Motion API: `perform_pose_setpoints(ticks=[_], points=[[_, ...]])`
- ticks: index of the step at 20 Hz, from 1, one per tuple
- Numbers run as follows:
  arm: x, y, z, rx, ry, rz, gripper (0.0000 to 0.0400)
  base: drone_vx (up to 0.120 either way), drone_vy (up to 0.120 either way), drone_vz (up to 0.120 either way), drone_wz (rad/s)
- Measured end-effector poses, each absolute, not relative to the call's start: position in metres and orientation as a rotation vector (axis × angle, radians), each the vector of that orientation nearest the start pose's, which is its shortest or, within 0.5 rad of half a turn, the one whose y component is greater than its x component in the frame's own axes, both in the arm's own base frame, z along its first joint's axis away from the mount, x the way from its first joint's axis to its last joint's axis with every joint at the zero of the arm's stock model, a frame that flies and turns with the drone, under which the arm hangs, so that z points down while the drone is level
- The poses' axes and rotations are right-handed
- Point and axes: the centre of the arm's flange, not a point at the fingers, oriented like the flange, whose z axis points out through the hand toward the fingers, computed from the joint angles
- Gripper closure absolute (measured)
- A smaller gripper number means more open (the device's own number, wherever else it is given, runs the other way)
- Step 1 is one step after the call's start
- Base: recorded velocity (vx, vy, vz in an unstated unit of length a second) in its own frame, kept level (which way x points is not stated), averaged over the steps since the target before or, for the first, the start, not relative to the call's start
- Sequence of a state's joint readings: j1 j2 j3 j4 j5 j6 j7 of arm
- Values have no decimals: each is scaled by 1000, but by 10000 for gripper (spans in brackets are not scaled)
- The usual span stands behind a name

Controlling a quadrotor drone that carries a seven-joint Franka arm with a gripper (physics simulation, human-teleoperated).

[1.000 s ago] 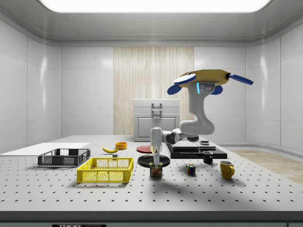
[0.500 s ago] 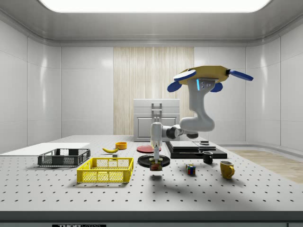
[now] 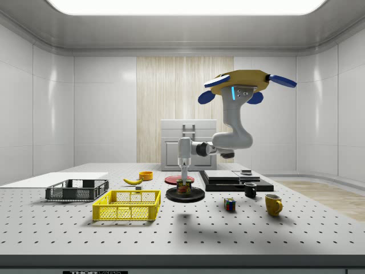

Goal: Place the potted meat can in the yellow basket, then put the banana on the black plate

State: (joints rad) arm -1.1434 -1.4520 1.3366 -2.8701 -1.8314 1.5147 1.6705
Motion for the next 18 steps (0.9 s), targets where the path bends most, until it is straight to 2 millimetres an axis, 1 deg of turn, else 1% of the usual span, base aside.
perform_pose_setpoints(ticks=[2,8,18], points=[[307,4,497,-5,2,791,108,120,-40,0,0],[307,4,497,-5,3,789,108,120,113,0,0],[307,4,497,-5,3,789,108,120,0,0,0]])
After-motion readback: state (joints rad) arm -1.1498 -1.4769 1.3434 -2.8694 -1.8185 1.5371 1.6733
